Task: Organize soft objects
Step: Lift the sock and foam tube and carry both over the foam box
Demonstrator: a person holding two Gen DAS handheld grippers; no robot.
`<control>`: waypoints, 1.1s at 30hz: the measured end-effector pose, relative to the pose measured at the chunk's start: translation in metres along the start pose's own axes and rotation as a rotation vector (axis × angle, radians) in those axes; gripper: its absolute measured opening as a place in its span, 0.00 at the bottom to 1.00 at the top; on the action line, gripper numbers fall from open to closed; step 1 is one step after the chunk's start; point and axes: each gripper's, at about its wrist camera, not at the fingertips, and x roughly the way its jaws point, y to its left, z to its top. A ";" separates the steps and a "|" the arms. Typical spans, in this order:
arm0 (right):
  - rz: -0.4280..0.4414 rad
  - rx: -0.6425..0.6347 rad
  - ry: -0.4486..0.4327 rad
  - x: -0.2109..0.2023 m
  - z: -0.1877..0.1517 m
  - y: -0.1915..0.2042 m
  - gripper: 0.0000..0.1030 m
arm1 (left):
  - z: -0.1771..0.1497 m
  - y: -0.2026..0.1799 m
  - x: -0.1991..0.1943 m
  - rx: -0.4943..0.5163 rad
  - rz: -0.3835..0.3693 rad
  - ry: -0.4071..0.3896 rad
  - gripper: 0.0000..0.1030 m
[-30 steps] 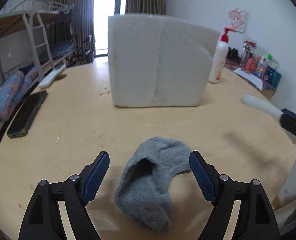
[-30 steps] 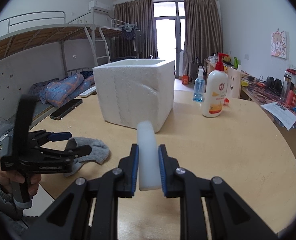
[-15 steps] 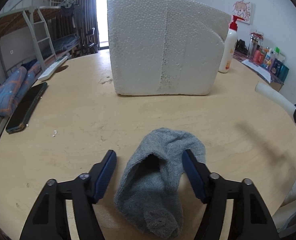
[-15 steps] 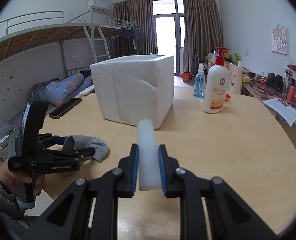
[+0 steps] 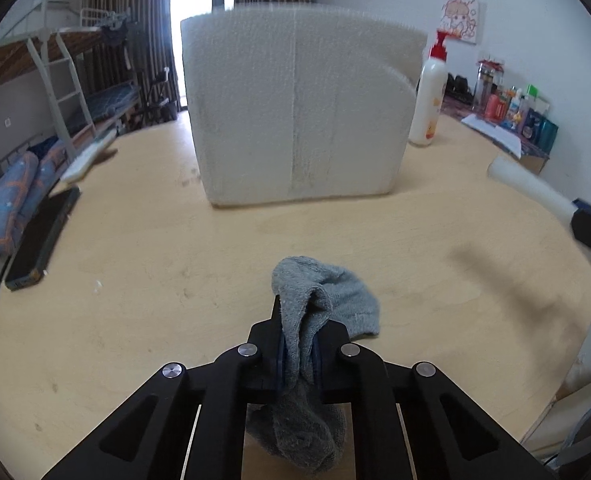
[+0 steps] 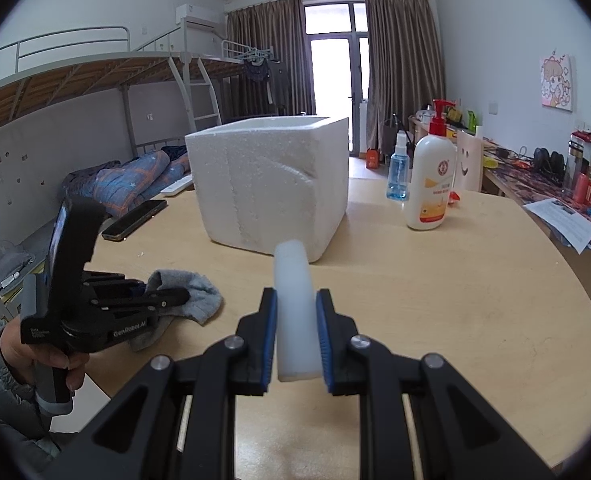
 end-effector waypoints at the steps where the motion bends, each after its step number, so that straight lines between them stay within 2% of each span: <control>1: 0.002 -0.001 -0.002 -0.001 0.000 0.000 0.22 | 0.002 0.000 -0.006 0.003 -0.001 -0.022 0.10; 23: 0.013 -0.070 -0.097 -0.016 0.038 0.021 0.22 | 0.049 -0.012 -0.093 0.038 0.035 -0.329 0.10; 33: 0.028 -0.100 -0.144 -0.022 0.054 0.030 0.22 | 0.057 -0.010 -0.116 0.033 0.049 -0.412 0.10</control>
